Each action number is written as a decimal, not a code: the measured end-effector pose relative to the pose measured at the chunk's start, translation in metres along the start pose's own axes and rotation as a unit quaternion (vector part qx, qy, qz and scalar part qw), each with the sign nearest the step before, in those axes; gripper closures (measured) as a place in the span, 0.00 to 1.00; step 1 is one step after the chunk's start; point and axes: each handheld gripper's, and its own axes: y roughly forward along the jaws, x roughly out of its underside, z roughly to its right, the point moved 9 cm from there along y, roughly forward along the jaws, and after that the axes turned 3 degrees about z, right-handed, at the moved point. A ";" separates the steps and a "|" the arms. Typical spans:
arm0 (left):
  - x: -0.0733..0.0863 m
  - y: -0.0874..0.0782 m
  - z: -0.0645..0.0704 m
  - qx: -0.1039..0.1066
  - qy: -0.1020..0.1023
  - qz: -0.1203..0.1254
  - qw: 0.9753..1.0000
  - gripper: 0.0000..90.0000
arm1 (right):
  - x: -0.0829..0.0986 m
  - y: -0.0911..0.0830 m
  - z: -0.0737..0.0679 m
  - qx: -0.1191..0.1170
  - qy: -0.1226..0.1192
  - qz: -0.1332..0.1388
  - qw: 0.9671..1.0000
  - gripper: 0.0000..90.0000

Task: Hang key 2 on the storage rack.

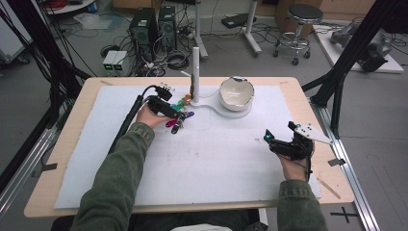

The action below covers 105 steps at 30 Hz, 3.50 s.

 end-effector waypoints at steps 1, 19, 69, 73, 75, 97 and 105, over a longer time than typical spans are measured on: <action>0.000 0.001 0.000 0.002 0.000 -0.001 1.000 0.09 | 0.000 0.000 0.000 0.000 0.000 0.001 1.000 0.03; 0.011 0.020 -0.001 -0.033 0.006 -0.026 0.999 0.53 | 0.001 0.001 0.000 -0.001 -0.002 -0.002 1.000 0.03; -0.038 -0.073 0.010 -0.014 0.031 0.084 0.996 0.93 | 0.000 0.002 -0.002 -0.003 -0.004 -0.002 1.000 0.03; -0.044 -0.082 0.013 -0.002 0.020 0.094 0.995 0.93 | 0.000 0.003 -0.002 -0.004 -0.005 -0.002 1.000 0.03; -0.047 -0.085 0.015 -0.002 0.016 0.101 0.995 0.93 | 0.001 0.003 -0.002 -0.004 -0.002 -0.003 1.000 0.03; -0.079 -0.119 0.029 0.000 0.018 0.136 0.991 0.93 | 0.000 0.002 -0.002 -0.004 -0.003 -0.001 1.000 0.03; -0.092 -0.130 0.034 -0.002 0.015 0.147 0.989 0.93 | 0.000 0.002 -0.001 -0.003 -0.001 0.000 1.000 0.03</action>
